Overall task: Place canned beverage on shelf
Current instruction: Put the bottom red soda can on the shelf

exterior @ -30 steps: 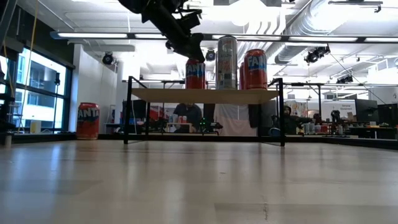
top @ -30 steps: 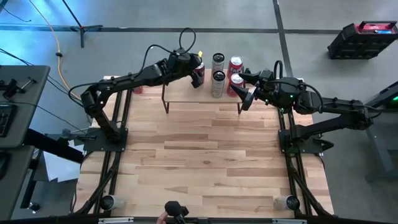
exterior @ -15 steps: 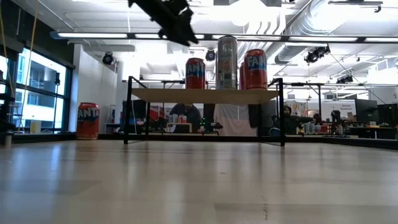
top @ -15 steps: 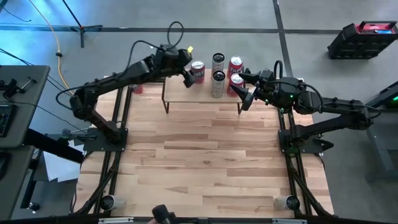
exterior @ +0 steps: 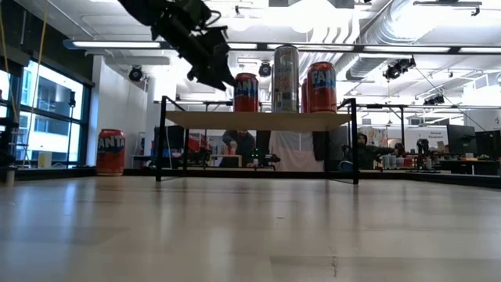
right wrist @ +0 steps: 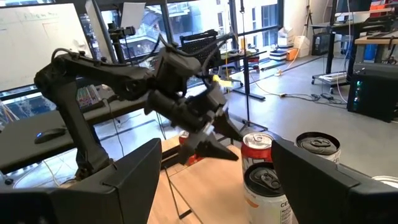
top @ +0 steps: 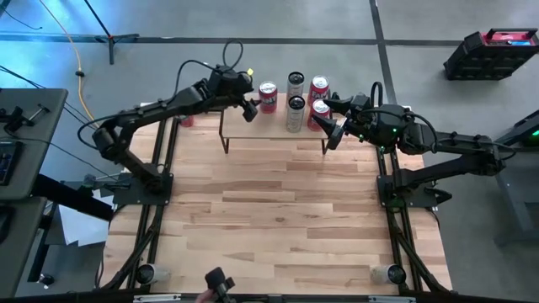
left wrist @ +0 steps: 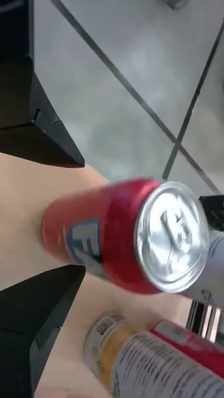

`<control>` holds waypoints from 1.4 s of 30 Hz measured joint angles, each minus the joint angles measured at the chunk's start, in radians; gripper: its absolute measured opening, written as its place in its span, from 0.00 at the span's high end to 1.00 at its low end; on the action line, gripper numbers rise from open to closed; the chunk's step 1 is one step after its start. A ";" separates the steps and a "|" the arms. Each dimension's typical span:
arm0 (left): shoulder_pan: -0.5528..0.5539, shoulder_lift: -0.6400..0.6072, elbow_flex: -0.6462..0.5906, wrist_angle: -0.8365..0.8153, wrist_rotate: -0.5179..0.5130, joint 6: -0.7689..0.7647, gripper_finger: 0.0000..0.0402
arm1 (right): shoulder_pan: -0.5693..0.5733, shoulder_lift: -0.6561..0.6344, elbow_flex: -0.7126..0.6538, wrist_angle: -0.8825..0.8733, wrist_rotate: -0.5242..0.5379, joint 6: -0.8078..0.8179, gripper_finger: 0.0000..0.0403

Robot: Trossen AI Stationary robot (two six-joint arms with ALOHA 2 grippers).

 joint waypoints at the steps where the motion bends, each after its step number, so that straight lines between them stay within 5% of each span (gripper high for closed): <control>1: -0.003 0.005 -0.003 0.008 0.001 0.000 0.35 | 0.000 0.000 0.000 0.000 0.000 0.000 0.29; 42: 0.073 0.013 -0.008 0.082 -0.050 0.032 0.35 | 0.000 0.000 0.000 0.000 0.000 0.000 0.29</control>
